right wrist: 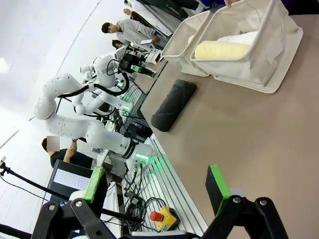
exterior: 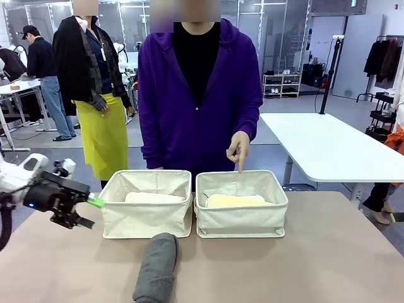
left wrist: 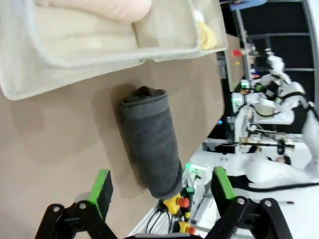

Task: Divide the towels into two baskets.
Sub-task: Pick up one hotel-folded towel from the bottom of the table and place it in the Fabric basket indicated by the person.

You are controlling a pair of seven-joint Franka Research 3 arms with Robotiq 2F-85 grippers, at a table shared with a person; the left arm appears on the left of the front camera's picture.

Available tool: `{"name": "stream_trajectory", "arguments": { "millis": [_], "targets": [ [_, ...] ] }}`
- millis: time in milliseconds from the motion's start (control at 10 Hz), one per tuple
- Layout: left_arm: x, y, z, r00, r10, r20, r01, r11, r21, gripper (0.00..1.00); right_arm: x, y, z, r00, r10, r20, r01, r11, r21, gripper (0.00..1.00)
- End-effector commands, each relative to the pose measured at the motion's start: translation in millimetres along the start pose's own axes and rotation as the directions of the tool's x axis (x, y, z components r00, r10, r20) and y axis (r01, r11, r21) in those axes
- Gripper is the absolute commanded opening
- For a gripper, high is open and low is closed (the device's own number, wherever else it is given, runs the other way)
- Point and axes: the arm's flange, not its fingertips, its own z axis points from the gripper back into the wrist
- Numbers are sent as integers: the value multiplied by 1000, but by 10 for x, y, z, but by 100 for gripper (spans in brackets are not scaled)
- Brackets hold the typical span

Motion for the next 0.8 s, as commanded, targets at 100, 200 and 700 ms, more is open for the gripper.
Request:
{"name": "stream_trajectory", "arguments": {
  "millis": [100, 200, 700],
  "targets": [
    [-236, -270, -611, 999, -32, 37, 26, 989, 145, 100, 8, 56, 10, 1000, -11, -3, 11, 1000, 0, 100],
    [-295, -324, -759, 999, -34, 33, 27, 982, 188, 100, 8, 56, 10, 1000, -11, -3, 11, 1000, 0, 100],
    [-227, -265, -642, 999, -44, -6, 44, 989, 142, 100, 8, 56, 10, 1000, -11, -3, 11, 1000, 0, 100]
  ]
}}
